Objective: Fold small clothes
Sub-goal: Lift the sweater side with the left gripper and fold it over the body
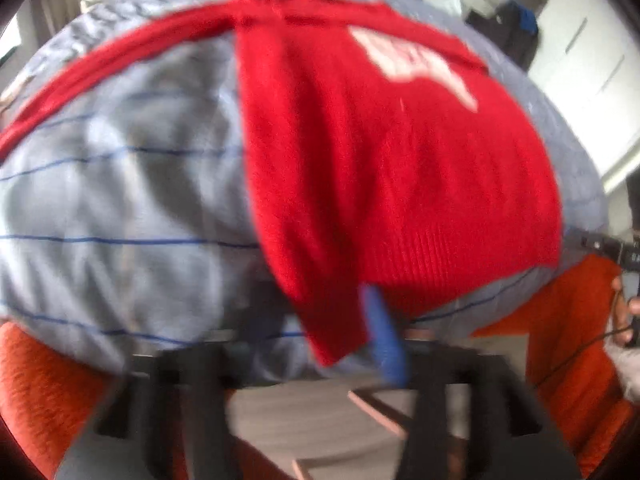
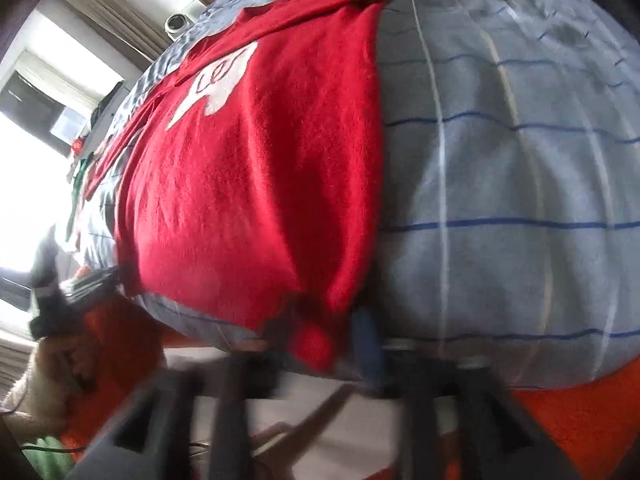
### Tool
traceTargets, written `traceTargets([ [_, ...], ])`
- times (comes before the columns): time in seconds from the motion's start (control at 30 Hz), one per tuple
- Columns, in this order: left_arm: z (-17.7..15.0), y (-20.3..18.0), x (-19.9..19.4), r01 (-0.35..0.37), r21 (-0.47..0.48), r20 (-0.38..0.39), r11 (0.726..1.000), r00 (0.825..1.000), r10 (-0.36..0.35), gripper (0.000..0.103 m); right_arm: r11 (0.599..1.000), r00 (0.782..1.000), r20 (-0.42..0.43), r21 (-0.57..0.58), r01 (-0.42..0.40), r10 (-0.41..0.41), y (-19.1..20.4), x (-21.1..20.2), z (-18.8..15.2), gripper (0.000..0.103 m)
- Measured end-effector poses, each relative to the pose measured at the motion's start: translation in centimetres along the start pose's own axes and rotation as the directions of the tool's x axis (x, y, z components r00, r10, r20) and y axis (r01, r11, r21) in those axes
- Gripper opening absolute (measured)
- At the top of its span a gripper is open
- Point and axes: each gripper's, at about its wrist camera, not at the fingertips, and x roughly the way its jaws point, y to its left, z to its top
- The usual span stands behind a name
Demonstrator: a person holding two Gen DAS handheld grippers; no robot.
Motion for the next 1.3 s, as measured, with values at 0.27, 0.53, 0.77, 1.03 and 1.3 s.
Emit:
traceTargets([
  [0.27, 6.3, 15.1, -6.4, -0.111, -0.349, 0.234, 0.930, 0.951, 0.202, 0.089, 0.999, 0.975, 0.221, -0.001, 0.033, -0.032, -0.2, -4.3, -0.1, 0.081],
  [0.53, 9.8, 27.9, -1.7, -0.017, -0.695, 0.226, 0.719, 0.944, 0.241, 0.082, 0.997, 0.976, 0.217, -0.062, 0.035, -0.021, 2.0, -3.3, -0.8, 0.081],
  [0.77, 16.1, 22.7, -3.0, -0.105, -0.525, 0.317, 0.844, 0.897, 0.309, 0.006, 0.997, 0.973, 0.229, -0.066, 0.036, -0.020, 1.8, -3.7, -1.1, 0.081],
  [1.03, 28.5, 1.6, -8.8, -0.139, 0.067, 0.542, 0.988, 0.837, 0.081, 0.007, 1.000, 0.967, 0.255, -0.024, -0.016, 0.022, 0.7, -4.1, -1.1, 0.081],
  [1.3, 30.3, -16.8, -0.1, 0.014, 0.410, 0.345, 0.912, 0.923, -0.169, 0.038, 0.999, 0.958, 0.284, 0.024, -0.045, 0.037, -0.6, -5.0, -1.6, 0.081],
])
